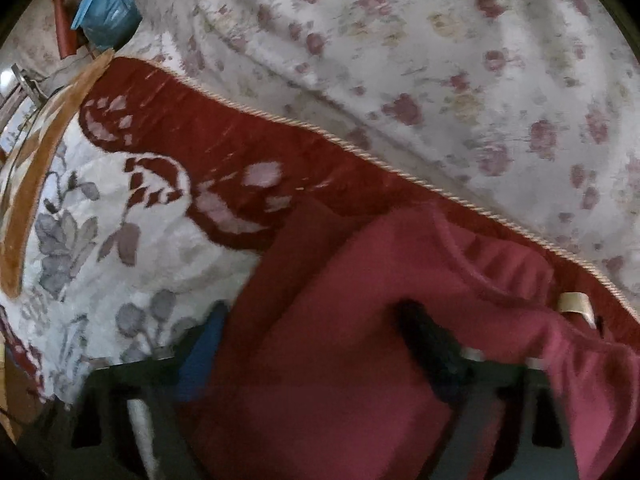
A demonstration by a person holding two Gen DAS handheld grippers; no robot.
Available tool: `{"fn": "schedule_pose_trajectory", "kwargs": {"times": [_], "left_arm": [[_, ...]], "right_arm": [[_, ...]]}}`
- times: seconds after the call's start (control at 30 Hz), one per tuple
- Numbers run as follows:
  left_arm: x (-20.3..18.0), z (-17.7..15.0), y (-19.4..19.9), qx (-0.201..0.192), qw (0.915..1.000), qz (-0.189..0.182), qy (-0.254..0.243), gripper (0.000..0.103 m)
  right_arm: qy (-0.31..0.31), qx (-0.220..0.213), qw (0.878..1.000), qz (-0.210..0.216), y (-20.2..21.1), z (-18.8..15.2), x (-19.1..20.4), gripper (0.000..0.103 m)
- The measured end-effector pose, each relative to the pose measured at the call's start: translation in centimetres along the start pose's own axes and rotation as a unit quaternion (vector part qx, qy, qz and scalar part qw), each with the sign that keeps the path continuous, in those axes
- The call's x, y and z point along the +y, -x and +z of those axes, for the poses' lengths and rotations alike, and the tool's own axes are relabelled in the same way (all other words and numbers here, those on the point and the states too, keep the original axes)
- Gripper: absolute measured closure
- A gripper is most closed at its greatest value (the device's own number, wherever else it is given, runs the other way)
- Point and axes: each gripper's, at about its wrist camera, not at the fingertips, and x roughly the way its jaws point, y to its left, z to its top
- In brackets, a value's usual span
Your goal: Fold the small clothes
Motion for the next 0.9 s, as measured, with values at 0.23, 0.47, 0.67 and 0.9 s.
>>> {"fn": "schedule_pose_trajectory", "kwargs": {"times": [0.23,0.47,0.67,0.9], "left_arm": [[-2.2,-0.1,-1.2,-0.013,0.9983,-0.048,-0.031,0.007],[-3.1,0.6,-2.3,-0.006,0.9920,-0.123,-0.029,0.047],[-4.4,0.1,-1.5,-0.015,0.9881,-0.142,-0.058,0.068],[-4.1,0.0,-1.5,-0.012,0.9887,-0.141,-0.051,0.068]], "right_arm": [[-0.034,-0.038,0.996,0.076,3.6,-1.3,-3.1,0.074],[-0.067,-0.035,0.992,0.103,4.0,-2.1,-5.3,0.075],[-0.081,-0.016,0.988,0.127,3.7,-1.7,-5.2,0.068],[-0.057,0.007,0.993,0.104,3.3,0.9,-3.1,0.023]]}}
